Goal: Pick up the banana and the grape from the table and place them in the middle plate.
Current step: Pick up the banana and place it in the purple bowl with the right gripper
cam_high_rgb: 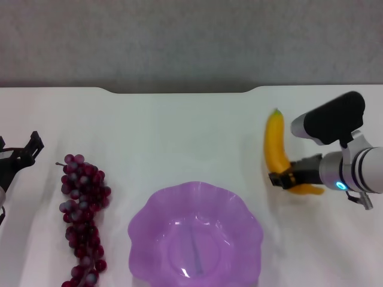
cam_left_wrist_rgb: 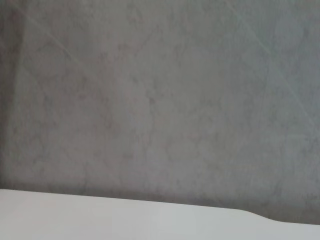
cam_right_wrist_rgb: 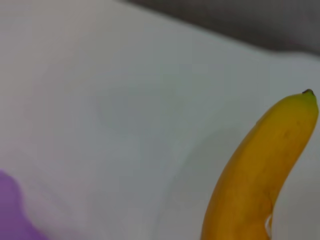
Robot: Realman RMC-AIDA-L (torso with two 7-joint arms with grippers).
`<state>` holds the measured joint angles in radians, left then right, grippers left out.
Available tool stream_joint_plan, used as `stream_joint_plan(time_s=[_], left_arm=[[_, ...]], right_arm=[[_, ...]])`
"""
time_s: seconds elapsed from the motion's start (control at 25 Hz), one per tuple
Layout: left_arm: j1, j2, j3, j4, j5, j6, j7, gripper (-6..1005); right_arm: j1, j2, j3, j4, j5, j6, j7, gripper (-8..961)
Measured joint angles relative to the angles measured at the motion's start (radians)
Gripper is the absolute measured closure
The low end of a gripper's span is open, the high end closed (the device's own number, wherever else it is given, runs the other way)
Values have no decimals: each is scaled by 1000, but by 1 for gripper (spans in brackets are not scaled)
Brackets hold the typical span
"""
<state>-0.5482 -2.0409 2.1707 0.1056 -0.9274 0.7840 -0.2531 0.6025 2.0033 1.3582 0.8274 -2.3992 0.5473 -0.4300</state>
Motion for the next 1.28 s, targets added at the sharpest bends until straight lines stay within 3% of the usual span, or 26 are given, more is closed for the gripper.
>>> stream_joint_plan(time_s=[0.16,0.36,0.72,1.08,1.28], left_arm=[[-1,0,1,0,1,0,0,177],[-1,-1,1,0,0,0,0,177],[-9,-2,8,6,7,0,0,177],[-6,-1,7,6,7,0,0,177],[-6,-1,5,5,5,0,0,177]], right_arm=[[-176,2,-17,314,-33,-26,-66,432],[-232,2,-108,467,-23,-61,-129,432],[-133,3,-316,461,16,-53,-155,430],[-48,6,-394,323,26,-44,-169,429],[-34,7,-436,310,30,-68,-170,428]])
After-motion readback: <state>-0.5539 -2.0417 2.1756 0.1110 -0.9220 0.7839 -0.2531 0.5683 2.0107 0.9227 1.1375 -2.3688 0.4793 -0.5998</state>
